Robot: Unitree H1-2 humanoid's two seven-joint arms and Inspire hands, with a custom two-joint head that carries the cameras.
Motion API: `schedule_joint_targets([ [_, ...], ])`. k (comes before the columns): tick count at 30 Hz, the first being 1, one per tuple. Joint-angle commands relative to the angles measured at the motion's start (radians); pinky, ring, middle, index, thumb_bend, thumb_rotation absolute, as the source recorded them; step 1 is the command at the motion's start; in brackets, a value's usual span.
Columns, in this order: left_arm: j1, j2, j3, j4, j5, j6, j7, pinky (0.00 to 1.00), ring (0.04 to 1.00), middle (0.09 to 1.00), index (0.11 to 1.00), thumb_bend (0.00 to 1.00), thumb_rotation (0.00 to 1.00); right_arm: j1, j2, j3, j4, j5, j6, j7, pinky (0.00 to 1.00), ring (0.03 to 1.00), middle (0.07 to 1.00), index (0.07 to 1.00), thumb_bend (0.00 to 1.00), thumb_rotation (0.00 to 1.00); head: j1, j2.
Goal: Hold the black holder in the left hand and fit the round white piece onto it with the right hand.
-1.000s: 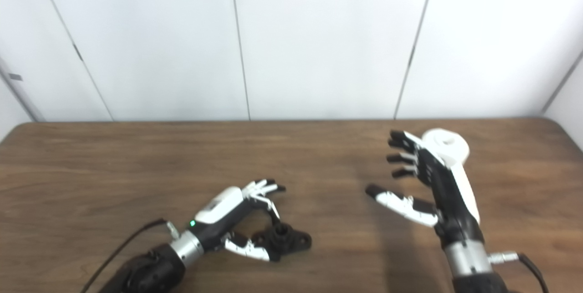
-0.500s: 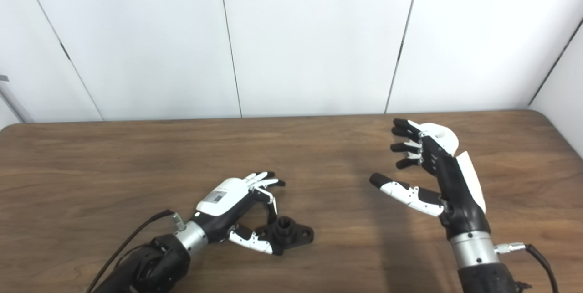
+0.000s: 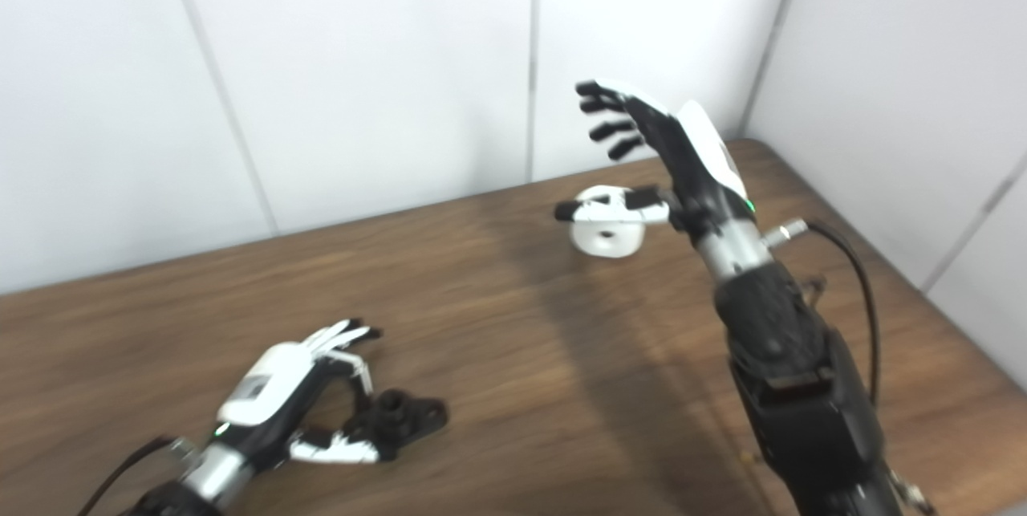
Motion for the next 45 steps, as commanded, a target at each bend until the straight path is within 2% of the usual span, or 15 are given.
schedule_joint_targets([
  [1, 0.075, 0.073, -0.029, 0.138, 0.076, 0.054, -0.073, 0.95, 0.950, 0.885, 0.487, 0.52, 0.05, -0.055, -0.068, -0.026, 0.011, -0.060, 0.026, -0.008, 0.58, 0.738, 0.832, 0.810, 0.76, 0.24, -0.003, -0.002],
  [5, 0.071, 0.067, -0.029, 0.196, 0.072, 0.014, -0.025, 0.96, 0.950, 0.881, 0.487, 0.52, 0.05, -0.086, -0.152, -0.043, 0.081, -0.072, 0.064, 0.020, 0.63, 0.804, 0.858, 0.829, 0.77, 0.26, -0.023, -0.019],
  [9, 0.069, 0.066, -0.029, 0.217, 0.077, -0.004, -0.005, 0.96, 0.950, 0.882, 0.486, 0.52, 0.05, -0.101, -0.229, -0.025, 0.128, -0.083, 0.115, 0.079, 0.64, 0.825, 0.896, 0.841, 0.80, 0.28, -0.025, -0.018],
  [10, 0.069, 0.066, -0.030, 0.219, 0.078, -0.006, -0.002, 0.95, 0.950, 0.884, 0.486, 0.52, 0.05, -0.105, -0.248, -0.016, 0.137, -0.081, 0.132, 0.104, 0.67, 0.865, 0.934, 0.868, 0.81, 0.30, -0.025, -0.018],
  [13, 0.069, 0.066, -0.028, 0.226, 0.074, -0.014, 0.003, 0.97, 0.951, 0.884, 0.486, 0.52, 0.05, -0.117, -0.288, 0.006, 0.170, -0.066, 0.152, 0.160, 0.70, 0.923, 0.985, 0.910, 0.84, 0.30, -0.025, -0.018],
  [16, 0.074, 0.067, -0.023, 0.216, 0.072, -0.014, 0.003, 0.99, 0.956, 0.883, 0.486, 0.52, 0.05, -0.133, -0.309, 0.017, 0.206, -0.037, 0.168, 0.207, 0.72, 0.963, 0.999, 0.938, 0.86, 0.28, -0.016, -0.011],
  [20, 0.080, 0.068, -0.015, 0.202, 0.062, -0.010, -0.004, 1.00, 0.953, 0.880, 0.486, 0.52, 0.05, -0.155, -0.324, 0.036, 0.261, -0.015, 0.165, 0.251, 0.69, 0.939, 1.000, 0.957, 0.92, 0.25, -0.010, -0.009],
  [26, 0.091, 0.067, -0.008, 0.185, 0.064, -0.004, -0.004, 0.98, 0.945, 0.875, 0.486, 0.52, 0.05, -0.189, -0.340, 0.090, 0.344, 0.022, 0.169, 0.324, 0.79, 0.987, 1.000, 1.000, 0.94, 0.22, -0.008, -0.020],
  [30, 0.097, 0.066, -0.005, 0.168, 0.064, 0.010, -0.021, 0.99, 0.950, 0.877, 0.486, 0.52, 0.05, -0.213, -0.349, 0.145, 0.390, -0.007, 0.173, 0.346, 0.78, 0.978, 1.000, 1.000, 0.98, 0.23, -0.002, -0.017],
  [35, 0.104, 0.061, 0.002, 0.160, 0.063, 0.008, -0.018, 0.96, 0.939, 0.871, 0.486, 0.52, 0.05, -0.240, -0.337, 0.197, 0.455, -0.025, 0.179, 0.359, 0.80, 0.981, 1.000, 1.000, 0.97, 0.20, 0.006, -0.016],
  [39, 0.111, 0.058, 0.005, 0.144, 0.070, 0.017, -0.021, 0.94, 0.932, 0.866, 0.486, 0.52, 0.05, -0.251, -0.314, 0.213, 0.486, -0.043, 0.184, 0.390, 0.81, 0.986, 1.000, 1.000, 0.91, 0.18, 0.013, -0.011],
  [45, 0.125, 0.058, 0.017, 0.104, 0.070, 0.032, -0.042, 0.93, 0.924, 0.863, 0.486, 0.52, 0.05, -0.278, -0.292, 0.294, 0.532, -0.068, 0.171, 0.409, 0.82, 0.997, 1.000, 1.000, 0.94, 0.24, 0.014, -0.005],
])
